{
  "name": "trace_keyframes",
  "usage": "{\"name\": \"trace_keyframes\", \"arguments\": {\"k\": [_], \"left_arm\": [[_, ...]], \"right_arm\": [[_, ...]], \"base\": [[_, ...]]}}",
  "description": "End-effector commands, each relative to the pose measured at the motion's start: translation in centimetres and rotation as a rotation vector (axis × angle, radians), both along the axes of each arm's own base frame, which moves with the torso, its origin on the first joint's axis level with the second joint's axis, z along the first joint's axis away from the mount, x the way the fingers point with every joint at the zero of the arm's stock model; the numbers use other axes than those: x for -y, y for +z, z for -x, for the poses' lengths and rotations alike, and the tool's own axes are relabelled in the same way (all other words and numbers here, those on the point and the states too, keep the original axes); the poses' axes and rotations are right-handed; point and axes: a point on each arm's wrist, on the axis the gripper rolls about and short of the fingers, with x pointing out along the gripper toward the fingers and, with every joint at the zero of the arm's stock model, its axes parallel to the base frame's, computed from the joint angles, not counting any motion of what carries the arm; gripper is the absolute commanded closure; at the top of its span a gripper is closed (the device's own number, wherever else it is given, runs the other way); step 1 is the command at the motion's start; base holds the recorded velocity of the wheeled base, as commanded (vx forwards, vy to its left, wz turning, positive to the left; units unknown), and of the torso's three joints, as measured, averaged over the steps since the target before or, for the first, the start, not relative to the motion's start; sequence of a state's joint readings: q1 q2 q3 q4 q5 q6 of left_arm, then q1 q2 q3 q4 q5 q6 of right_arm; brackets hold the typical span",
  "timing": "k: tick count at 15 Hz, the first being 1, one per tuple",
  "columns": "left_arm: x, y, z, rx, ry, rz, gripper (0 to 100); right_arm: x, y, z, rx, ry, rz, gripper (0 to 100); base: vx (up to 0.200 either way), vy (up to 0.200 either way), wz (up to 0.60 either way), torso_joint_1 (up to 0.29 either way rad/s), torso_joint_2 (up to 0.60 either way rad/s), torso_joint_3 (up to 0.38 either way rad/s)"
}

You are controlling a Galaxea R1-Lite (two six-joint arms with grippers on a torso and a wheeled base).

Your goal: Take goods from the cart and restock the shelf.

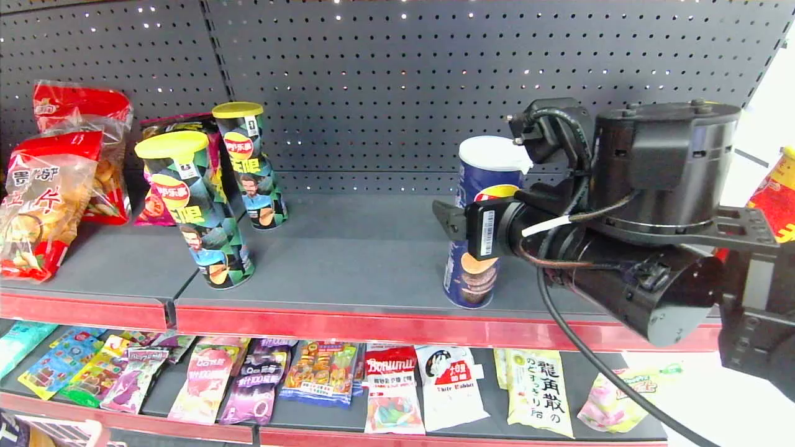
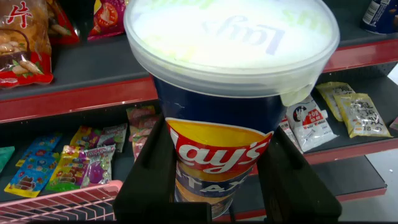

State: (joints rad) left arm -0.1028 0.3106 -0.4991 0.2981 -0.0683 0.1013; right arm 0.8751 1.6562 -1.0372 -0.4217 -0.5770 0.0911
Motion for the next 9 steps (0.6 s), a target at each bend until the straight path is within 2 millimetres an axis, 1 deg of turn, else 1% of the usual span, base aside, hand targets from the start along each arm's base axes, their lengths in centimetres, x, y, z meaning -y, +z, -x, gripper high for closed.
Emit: {"name": "trace_keyframes", "arguments": {"k": [1,2,4,6,7,9], "left_arm": [[0.0,0.0,0.0,-0.001,-0.001,0.000,100],[0.0,0.0,0.0,-0.002,-0.001,0.000,100],[0.0,0.0,-0.2,-0.010,-0.001,-0.001,100],[0.0,0.0,-0.2,-0.010,-0.001,-0.001,100],[0.0,0.0,-0.2,-0.010,-0.002,-0.001,100],[0.0,0.0,-0.2,-0.009,-0.001,-0.001,100]], "right_arm": [[1.1,0.8,1.0,0.017,0.000,-0.013,0],[1.5,0.8,1.3,0.018,0.006,-0.010,0],[2.8,0.7,2.5,0.015,0.016,-0.007,0],[3.5,0.7,4.2,0.018,0.056,-0.014,0],[3.6,0.7,4.4,0.018,0.062,-0.015,0],[4.8,0.3,6.4,0.007,0.162,-0.020,0]], "base": [[0.000,0.000,0.00,0.000,0.00,0.000],[0.000,0.000,0.00,0.000,0.00,0.000],[0.000,0.000,0.00,0.000,0.00,0.000],[0.000,0.000,0.00,0.000,0.00,0.000],[0.000,0.000,0.00,0.000,0.00,0.000],[0.000,0.000,0.00,0.000,0.00,0.000]]}}
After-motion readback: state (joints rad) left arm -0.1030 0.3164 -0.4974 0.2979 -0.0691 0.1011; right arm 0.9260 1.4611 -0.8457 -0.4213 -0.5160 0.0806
